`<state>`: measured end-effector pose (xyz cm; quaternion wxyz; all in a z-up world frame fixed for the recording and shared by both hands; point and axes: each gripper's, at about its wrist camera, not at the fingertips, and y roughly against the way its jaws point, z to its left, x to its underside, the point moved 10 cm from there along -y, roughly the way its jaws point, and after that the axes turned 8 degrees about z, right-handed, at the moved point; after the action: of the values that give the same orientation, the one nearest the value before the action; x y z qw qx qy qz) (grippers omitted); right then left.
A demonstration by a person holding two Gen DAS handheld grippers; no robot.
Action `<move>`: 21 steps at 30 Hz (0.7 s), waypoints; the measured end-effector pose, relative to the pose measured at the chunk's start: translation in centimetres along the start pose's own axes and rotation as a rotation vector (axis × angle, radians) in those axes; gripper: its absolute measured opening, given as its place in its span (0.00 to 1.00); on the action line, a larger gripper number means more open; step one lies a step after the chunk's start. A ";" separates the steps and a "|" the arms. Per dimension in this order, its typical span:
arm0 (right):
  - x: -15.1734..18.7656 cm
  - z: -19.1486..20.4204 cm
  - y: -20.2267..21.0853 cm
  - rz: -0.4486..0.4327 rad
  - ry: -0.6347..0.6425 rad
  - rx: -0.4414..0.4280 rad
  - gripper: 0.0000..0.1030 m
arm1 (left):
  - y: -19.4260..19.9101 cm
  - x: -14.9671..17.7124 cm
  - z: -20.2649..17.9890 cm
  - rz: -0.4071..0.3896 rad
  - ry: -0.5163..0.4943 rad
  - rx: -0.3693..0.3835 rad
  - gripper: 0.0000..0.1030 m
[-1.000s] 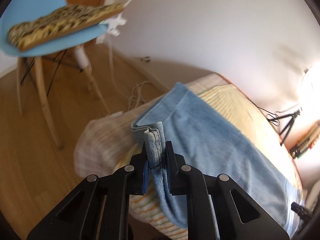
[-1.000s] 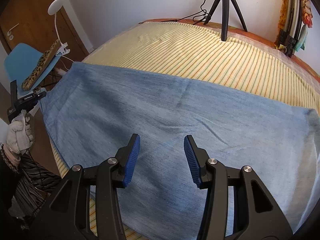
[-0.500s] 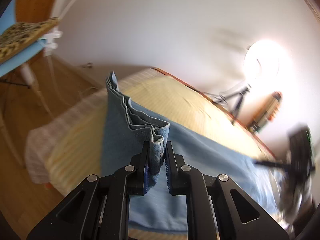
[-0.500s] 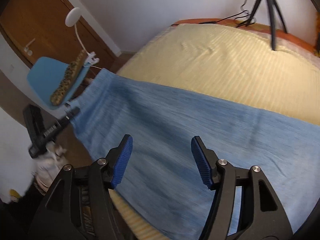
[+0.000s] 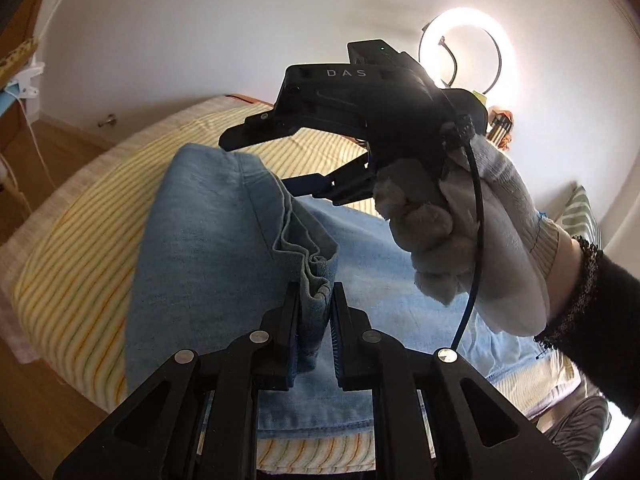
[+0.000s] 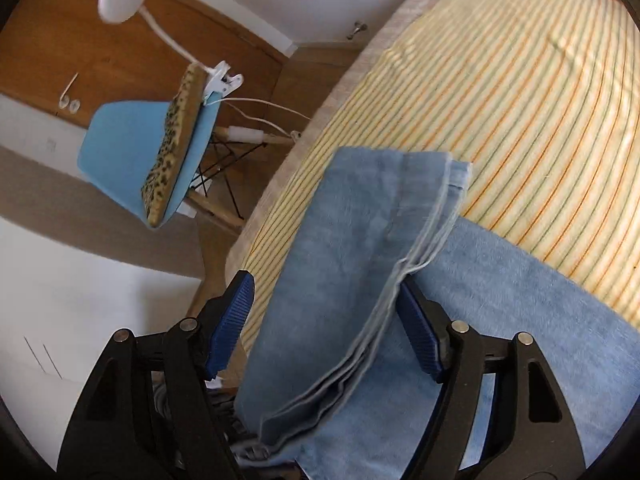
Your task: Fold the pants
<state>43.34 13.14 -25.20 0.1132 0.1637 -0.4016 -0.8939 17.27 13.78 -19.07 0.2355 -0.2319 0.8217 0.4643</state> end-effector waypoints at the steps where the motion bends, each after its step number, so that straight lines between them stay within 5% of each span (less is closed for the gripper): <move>1: 0.0 -0.3 0.0 -0.002 -0.011 0.005 0.73 | 0.0 -0.1 0.1 0.000 0.005 0.009 0.11; 4: -0.2 -1.6 0.6 -0.022 -0.025 0.060 0.73 | 0.5 -0.5 0.1 -0.014 0.020 0.031 0.11; 10: -0.6 -3.2 0.7 -0.049 -0.097 0.010 0.69 | 1.5 -1.1 -0.7 -0.046 0.034 0.072 0.11; 13: -0.9 -2.7 0.0 -0.048 -0.084 0.021 0.48 | 1.3 -0.8 -1.3 -0.037 0.020 0.079 0.11; 15: -1.0 -2.9 -0.1 -0.054 -0.089 0.060 0.18 | 1.2 -0.6 -1.5 -0.025 0.013 0.081 0.11; 21: -0.5 -3.1 3.4 -0.157 -0.062 0.135 0.10 | 1.1 -0.3 -2.7 -0.008 0.013 0.122 0.11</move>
<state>45.26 8.98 -24.49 0.0190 0.1740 -0.4502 -0.8756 16.39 11.94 -16.93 0.2457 -0.2234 0.8492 0.4107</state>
